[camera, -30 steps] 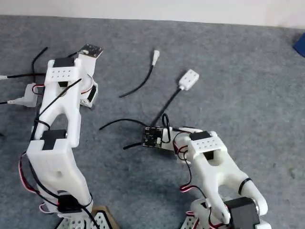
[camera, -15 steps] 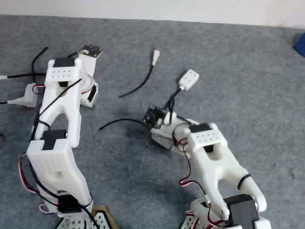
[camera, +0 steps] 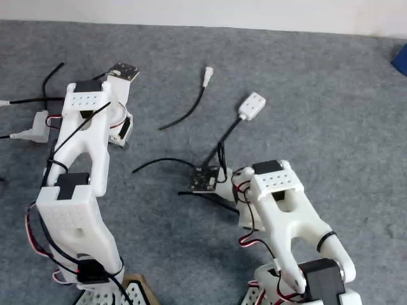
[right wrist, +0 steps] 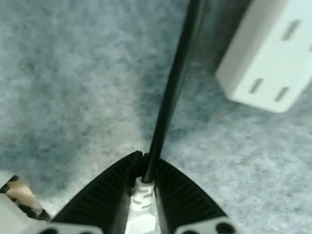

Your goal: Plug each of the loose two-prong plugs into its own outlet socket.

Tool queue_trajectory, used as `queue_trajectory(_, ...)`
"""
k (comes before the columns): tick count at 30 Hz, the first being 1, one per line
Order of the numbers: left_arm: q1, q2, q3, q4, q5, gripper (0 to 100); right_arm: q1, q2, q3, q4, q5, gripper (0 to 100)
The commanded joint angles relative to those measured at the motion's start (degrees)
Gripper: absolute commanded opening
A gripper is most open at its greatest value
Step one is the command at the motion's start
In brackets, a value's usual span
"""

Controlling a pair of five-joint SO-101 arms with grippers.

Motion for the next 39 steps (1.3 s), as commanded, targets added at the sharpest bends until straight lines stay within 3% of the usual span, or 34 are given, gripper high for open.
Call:
queue_trajectory(1, 0.7, -3.2, -0.2, -0.6, -0.5, 13, 0.7, -0.3, 0.7, 0.5, 0.6, 1.3)
queue_trajectory(10, 0.7, -3.0, -0.2, -0.7, -0.5, 13, 0.9, -0.3, 0.5, 3.4, -2.9, 2.7)
queue_trajectory(18, 0.7, -3.0, -0.2, -0.7, -0.5, 13, -0.5, -0.3, 0.4, -0.8, -7.7, 22.7)
queue_trajectory(23, 0.7, -3.0, -0.2, -0.7, -0.5, 13, 0.0, -0.3, 0.5, 0.8, -7.9, 22.8)
queue_trajectory(29, 0.7, -3.0, -0.3, -0.7, -0.5, 13, 6.2, -0.2, 0.4, -0.3, -6.2, 22.8)
queue_trajectory(39, 0.7, -2.9, -0.4, -0.7, -0.5, 13, 6.3, 0.2, 1.2, 0.0, -4.7, 22.8)
